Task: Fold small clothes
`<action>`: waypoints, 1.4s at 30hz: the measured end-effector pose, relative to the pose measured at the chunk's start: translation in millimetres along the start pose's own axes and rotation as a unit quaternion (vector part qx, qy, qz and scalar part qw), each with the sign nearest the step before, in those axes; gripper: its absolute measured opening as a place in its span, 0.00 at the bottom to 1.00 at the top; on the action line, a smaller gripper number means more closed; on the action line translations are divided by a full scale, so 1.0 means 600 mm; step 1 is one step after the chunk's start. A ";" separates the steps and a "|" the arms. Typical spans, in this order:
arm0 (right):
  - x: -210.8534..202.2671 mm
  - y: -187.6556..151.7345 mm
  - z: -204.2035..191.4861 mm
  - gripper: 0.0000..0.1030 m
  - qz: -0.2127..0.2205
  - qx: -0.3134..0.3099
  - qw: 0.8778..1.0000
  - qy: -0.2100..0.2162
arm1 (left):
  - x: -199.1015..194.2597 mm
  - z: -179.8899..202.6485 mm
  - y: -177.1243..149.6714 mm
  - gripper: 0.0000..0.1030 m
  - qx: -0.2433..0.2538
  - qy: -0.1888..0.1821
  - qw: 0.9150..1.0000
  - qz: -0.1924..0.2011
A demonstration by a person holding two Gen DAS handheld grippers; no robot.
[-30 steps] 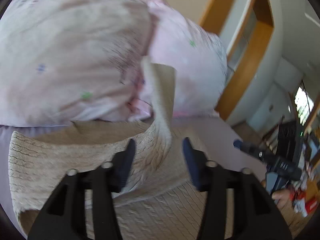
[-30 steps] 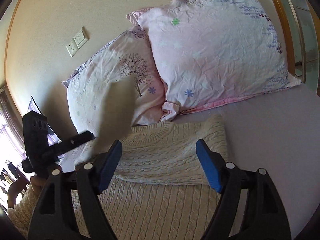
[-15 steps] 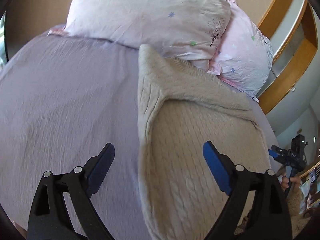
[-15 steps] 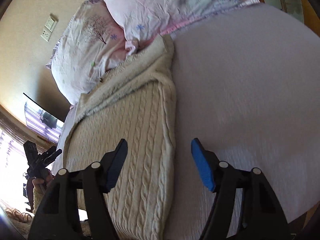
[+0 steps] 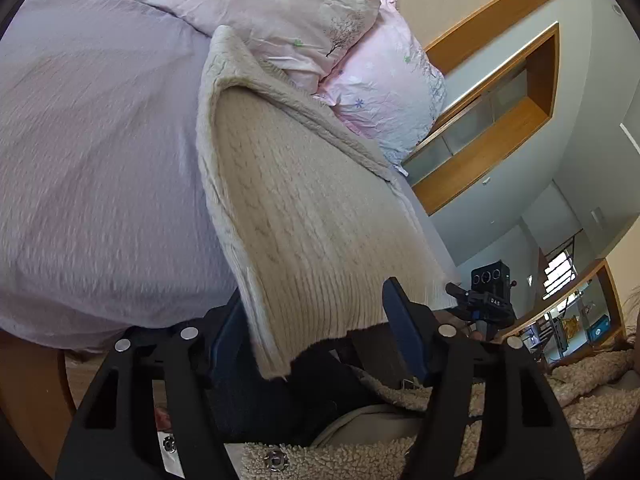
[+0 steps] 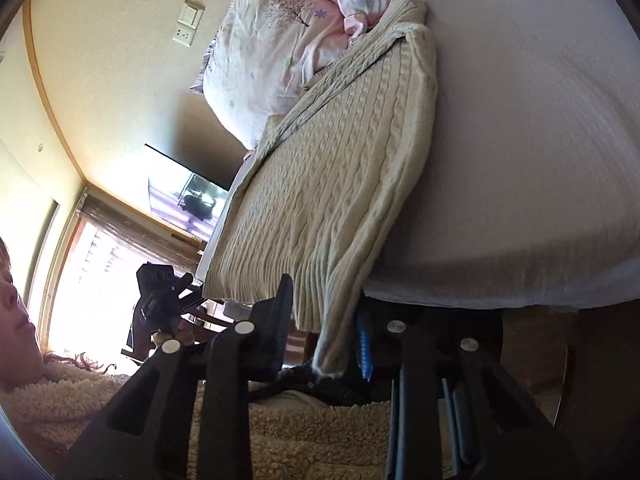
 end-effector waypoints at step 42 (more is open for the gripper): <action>0.165 0.505 0.060 0.97 0.244 -0.043 0.962 -0.116 | 0.236 -0.162 0.411 0.61 -0.074 0.158 0.985 -0.017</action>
Point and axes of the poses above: each gripper's, at about its wrist camera, not at the fingertips, and x roughly the way its jaws point, z to its right, y to its top, the point moved 3 cm from there along x, roughly the way its jaws point, and after that the axes turned 4 degrees about z, right-handed, at the moved point
